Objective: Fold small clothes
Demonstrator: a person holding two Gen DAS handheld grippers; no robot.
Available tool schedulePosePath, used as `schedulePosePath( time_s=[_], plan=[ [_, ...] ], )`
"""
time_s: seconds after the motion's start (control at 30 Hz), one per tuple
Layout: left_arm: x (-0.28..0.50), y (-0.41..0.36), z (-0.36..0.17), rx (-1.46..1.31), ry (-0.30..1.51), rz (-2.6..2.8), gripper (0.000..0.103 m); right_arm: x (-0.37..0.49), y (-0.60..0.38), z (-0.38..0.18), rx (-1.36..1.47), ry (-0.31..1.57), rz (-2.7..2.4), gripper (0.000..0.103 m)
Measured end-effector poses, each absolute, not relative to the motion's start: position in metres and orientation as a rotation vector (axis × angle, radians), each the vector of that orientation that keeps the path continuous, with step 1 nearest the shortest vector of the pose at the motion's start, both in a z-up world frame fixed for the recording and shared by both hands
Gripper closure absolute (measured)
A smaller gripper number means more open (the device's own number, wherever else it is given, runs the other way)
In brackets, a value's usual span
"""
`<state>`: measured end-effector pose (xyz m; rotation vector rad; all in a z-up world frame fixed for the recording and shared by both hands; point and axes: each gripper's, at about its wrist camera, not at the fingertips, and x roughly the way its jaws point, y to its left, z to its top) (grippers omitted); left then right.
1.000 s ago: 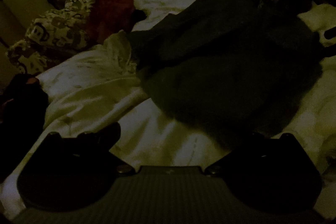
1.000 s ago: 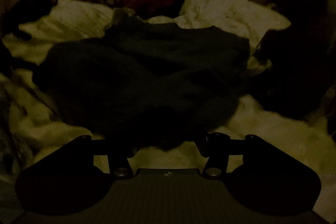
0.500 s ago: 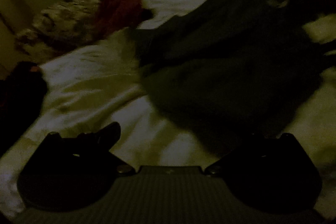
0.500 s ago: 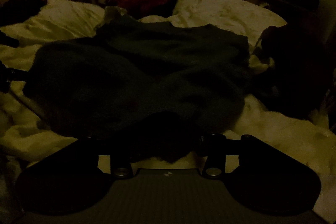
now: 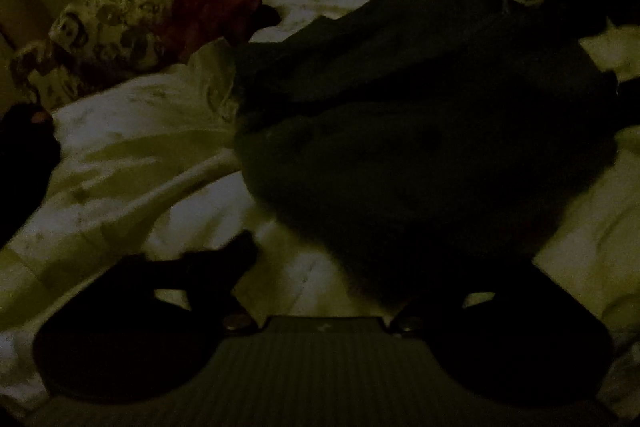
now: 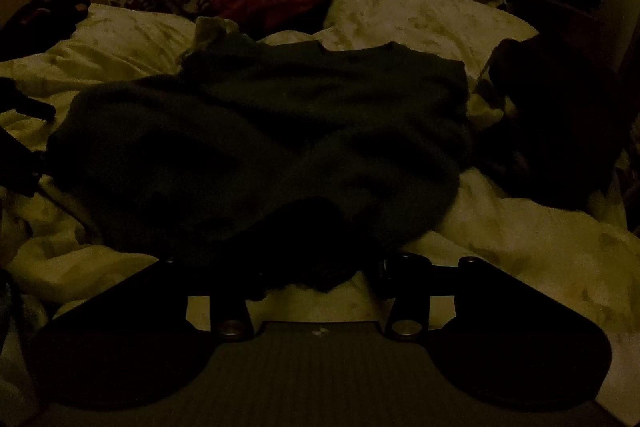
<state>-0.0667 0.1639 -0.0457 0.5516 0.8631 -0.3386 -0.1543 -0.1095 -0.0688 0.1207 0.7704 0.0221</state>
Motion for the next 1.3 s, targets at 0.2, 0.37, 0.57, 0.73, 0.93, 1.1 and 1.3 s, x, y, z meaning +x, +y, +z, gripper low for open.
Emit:
schedulePosePath(
  time_s=[0.2,0.37,0.57,0.73,0.93,1.1,1.3],
  plan=[
    [-0.057,0.169,-0.050,0.464,0.896,-0.365,0.087,-0.148,-0.106,-0.075,0.088,0.769,-0.001,0.025],
    [-0.046,0.184,-0.049,0.382,0.930,-0.379,0.094,-0.145,-0.095,-0.083,0.029,0.796,0.010,0.032],
    [-0.032,0.209,-0.028,0.289,0.951,-0.410,0.096,-0.172,-0.118,-0.054,0.051,0.701,-0.055,0.093],
    [-0.040,0.230,0.010,0.281,0.919,-0.423,0.096,-0.213,-0.152,-0.003,0.145,0.642,-0.116,0.094],
    [-0.035,0.253,-0.004,0.260,1.023,-0.389,0.097,-0.241,-0.173,0.005,0.197,0.716,-0.192,0.098],
    [-0.041,0.246,-0.035,0.334,1.099,-0.398,0.093,-0.233,-0.173,-0.051,0.294,0.828,-0.129,0.073],
    [-0.044,0.253,0.009,0.366,0.969,-0.355,0.008,-0.250,-0.183,-0.015,0.353,0.718,-0.191,0.014]
  ],
)
